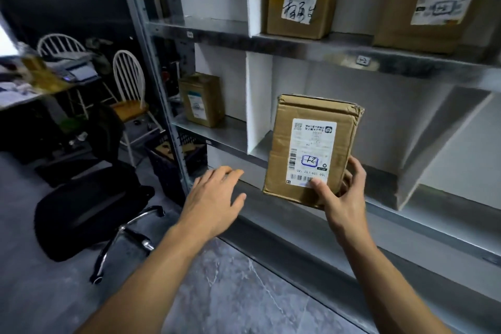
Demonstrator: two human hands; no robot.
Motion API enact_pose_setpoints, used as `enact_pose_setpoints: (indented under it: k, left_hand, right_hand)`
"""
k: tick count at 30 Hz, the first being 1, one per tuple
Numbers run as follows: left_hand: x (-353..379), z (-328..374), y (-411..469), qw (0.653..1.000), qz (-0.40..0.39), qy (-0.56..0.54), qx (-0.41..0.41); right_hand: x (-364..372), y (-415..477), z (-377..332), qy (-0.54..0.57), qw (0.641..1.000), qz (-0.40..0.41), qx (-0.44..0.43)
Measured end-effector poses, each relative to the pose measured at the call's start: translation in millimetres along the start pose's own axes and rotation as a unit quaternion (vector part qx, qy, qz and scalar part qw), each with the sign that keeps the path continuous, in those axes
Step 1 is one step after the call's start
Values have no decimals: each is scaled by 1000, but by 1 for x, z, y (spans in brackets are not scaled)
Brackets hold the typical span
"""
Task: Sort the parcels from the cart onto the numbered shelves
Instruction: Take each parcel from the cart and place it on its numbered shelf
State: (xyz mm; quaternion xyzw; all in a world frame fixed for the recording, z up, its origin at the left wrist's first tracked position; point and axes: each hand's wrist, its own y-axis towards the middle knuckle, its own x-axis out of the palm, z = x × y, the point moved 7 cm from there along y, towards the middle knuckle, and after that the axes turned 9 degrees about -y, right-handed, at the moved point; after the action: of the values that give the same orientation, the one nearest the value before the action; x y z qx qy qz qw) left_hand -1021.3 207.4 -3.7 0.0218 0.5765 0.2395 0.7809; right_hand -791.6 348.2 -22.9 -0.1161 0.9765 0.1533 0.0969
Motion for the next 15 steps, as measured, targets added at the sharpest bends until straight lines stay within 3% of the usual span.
enact_pose_setpoints:
  k: [8,15]
  left_hand:
    - [-16,-120,21,997,23,5,-74]
    - [-13,-219,99,999,-1,-1,-54]
  right_hand:
    - [145,41,-8,11,995,-103,-8]
    - [258,98,-2,8,997,-78,-6]
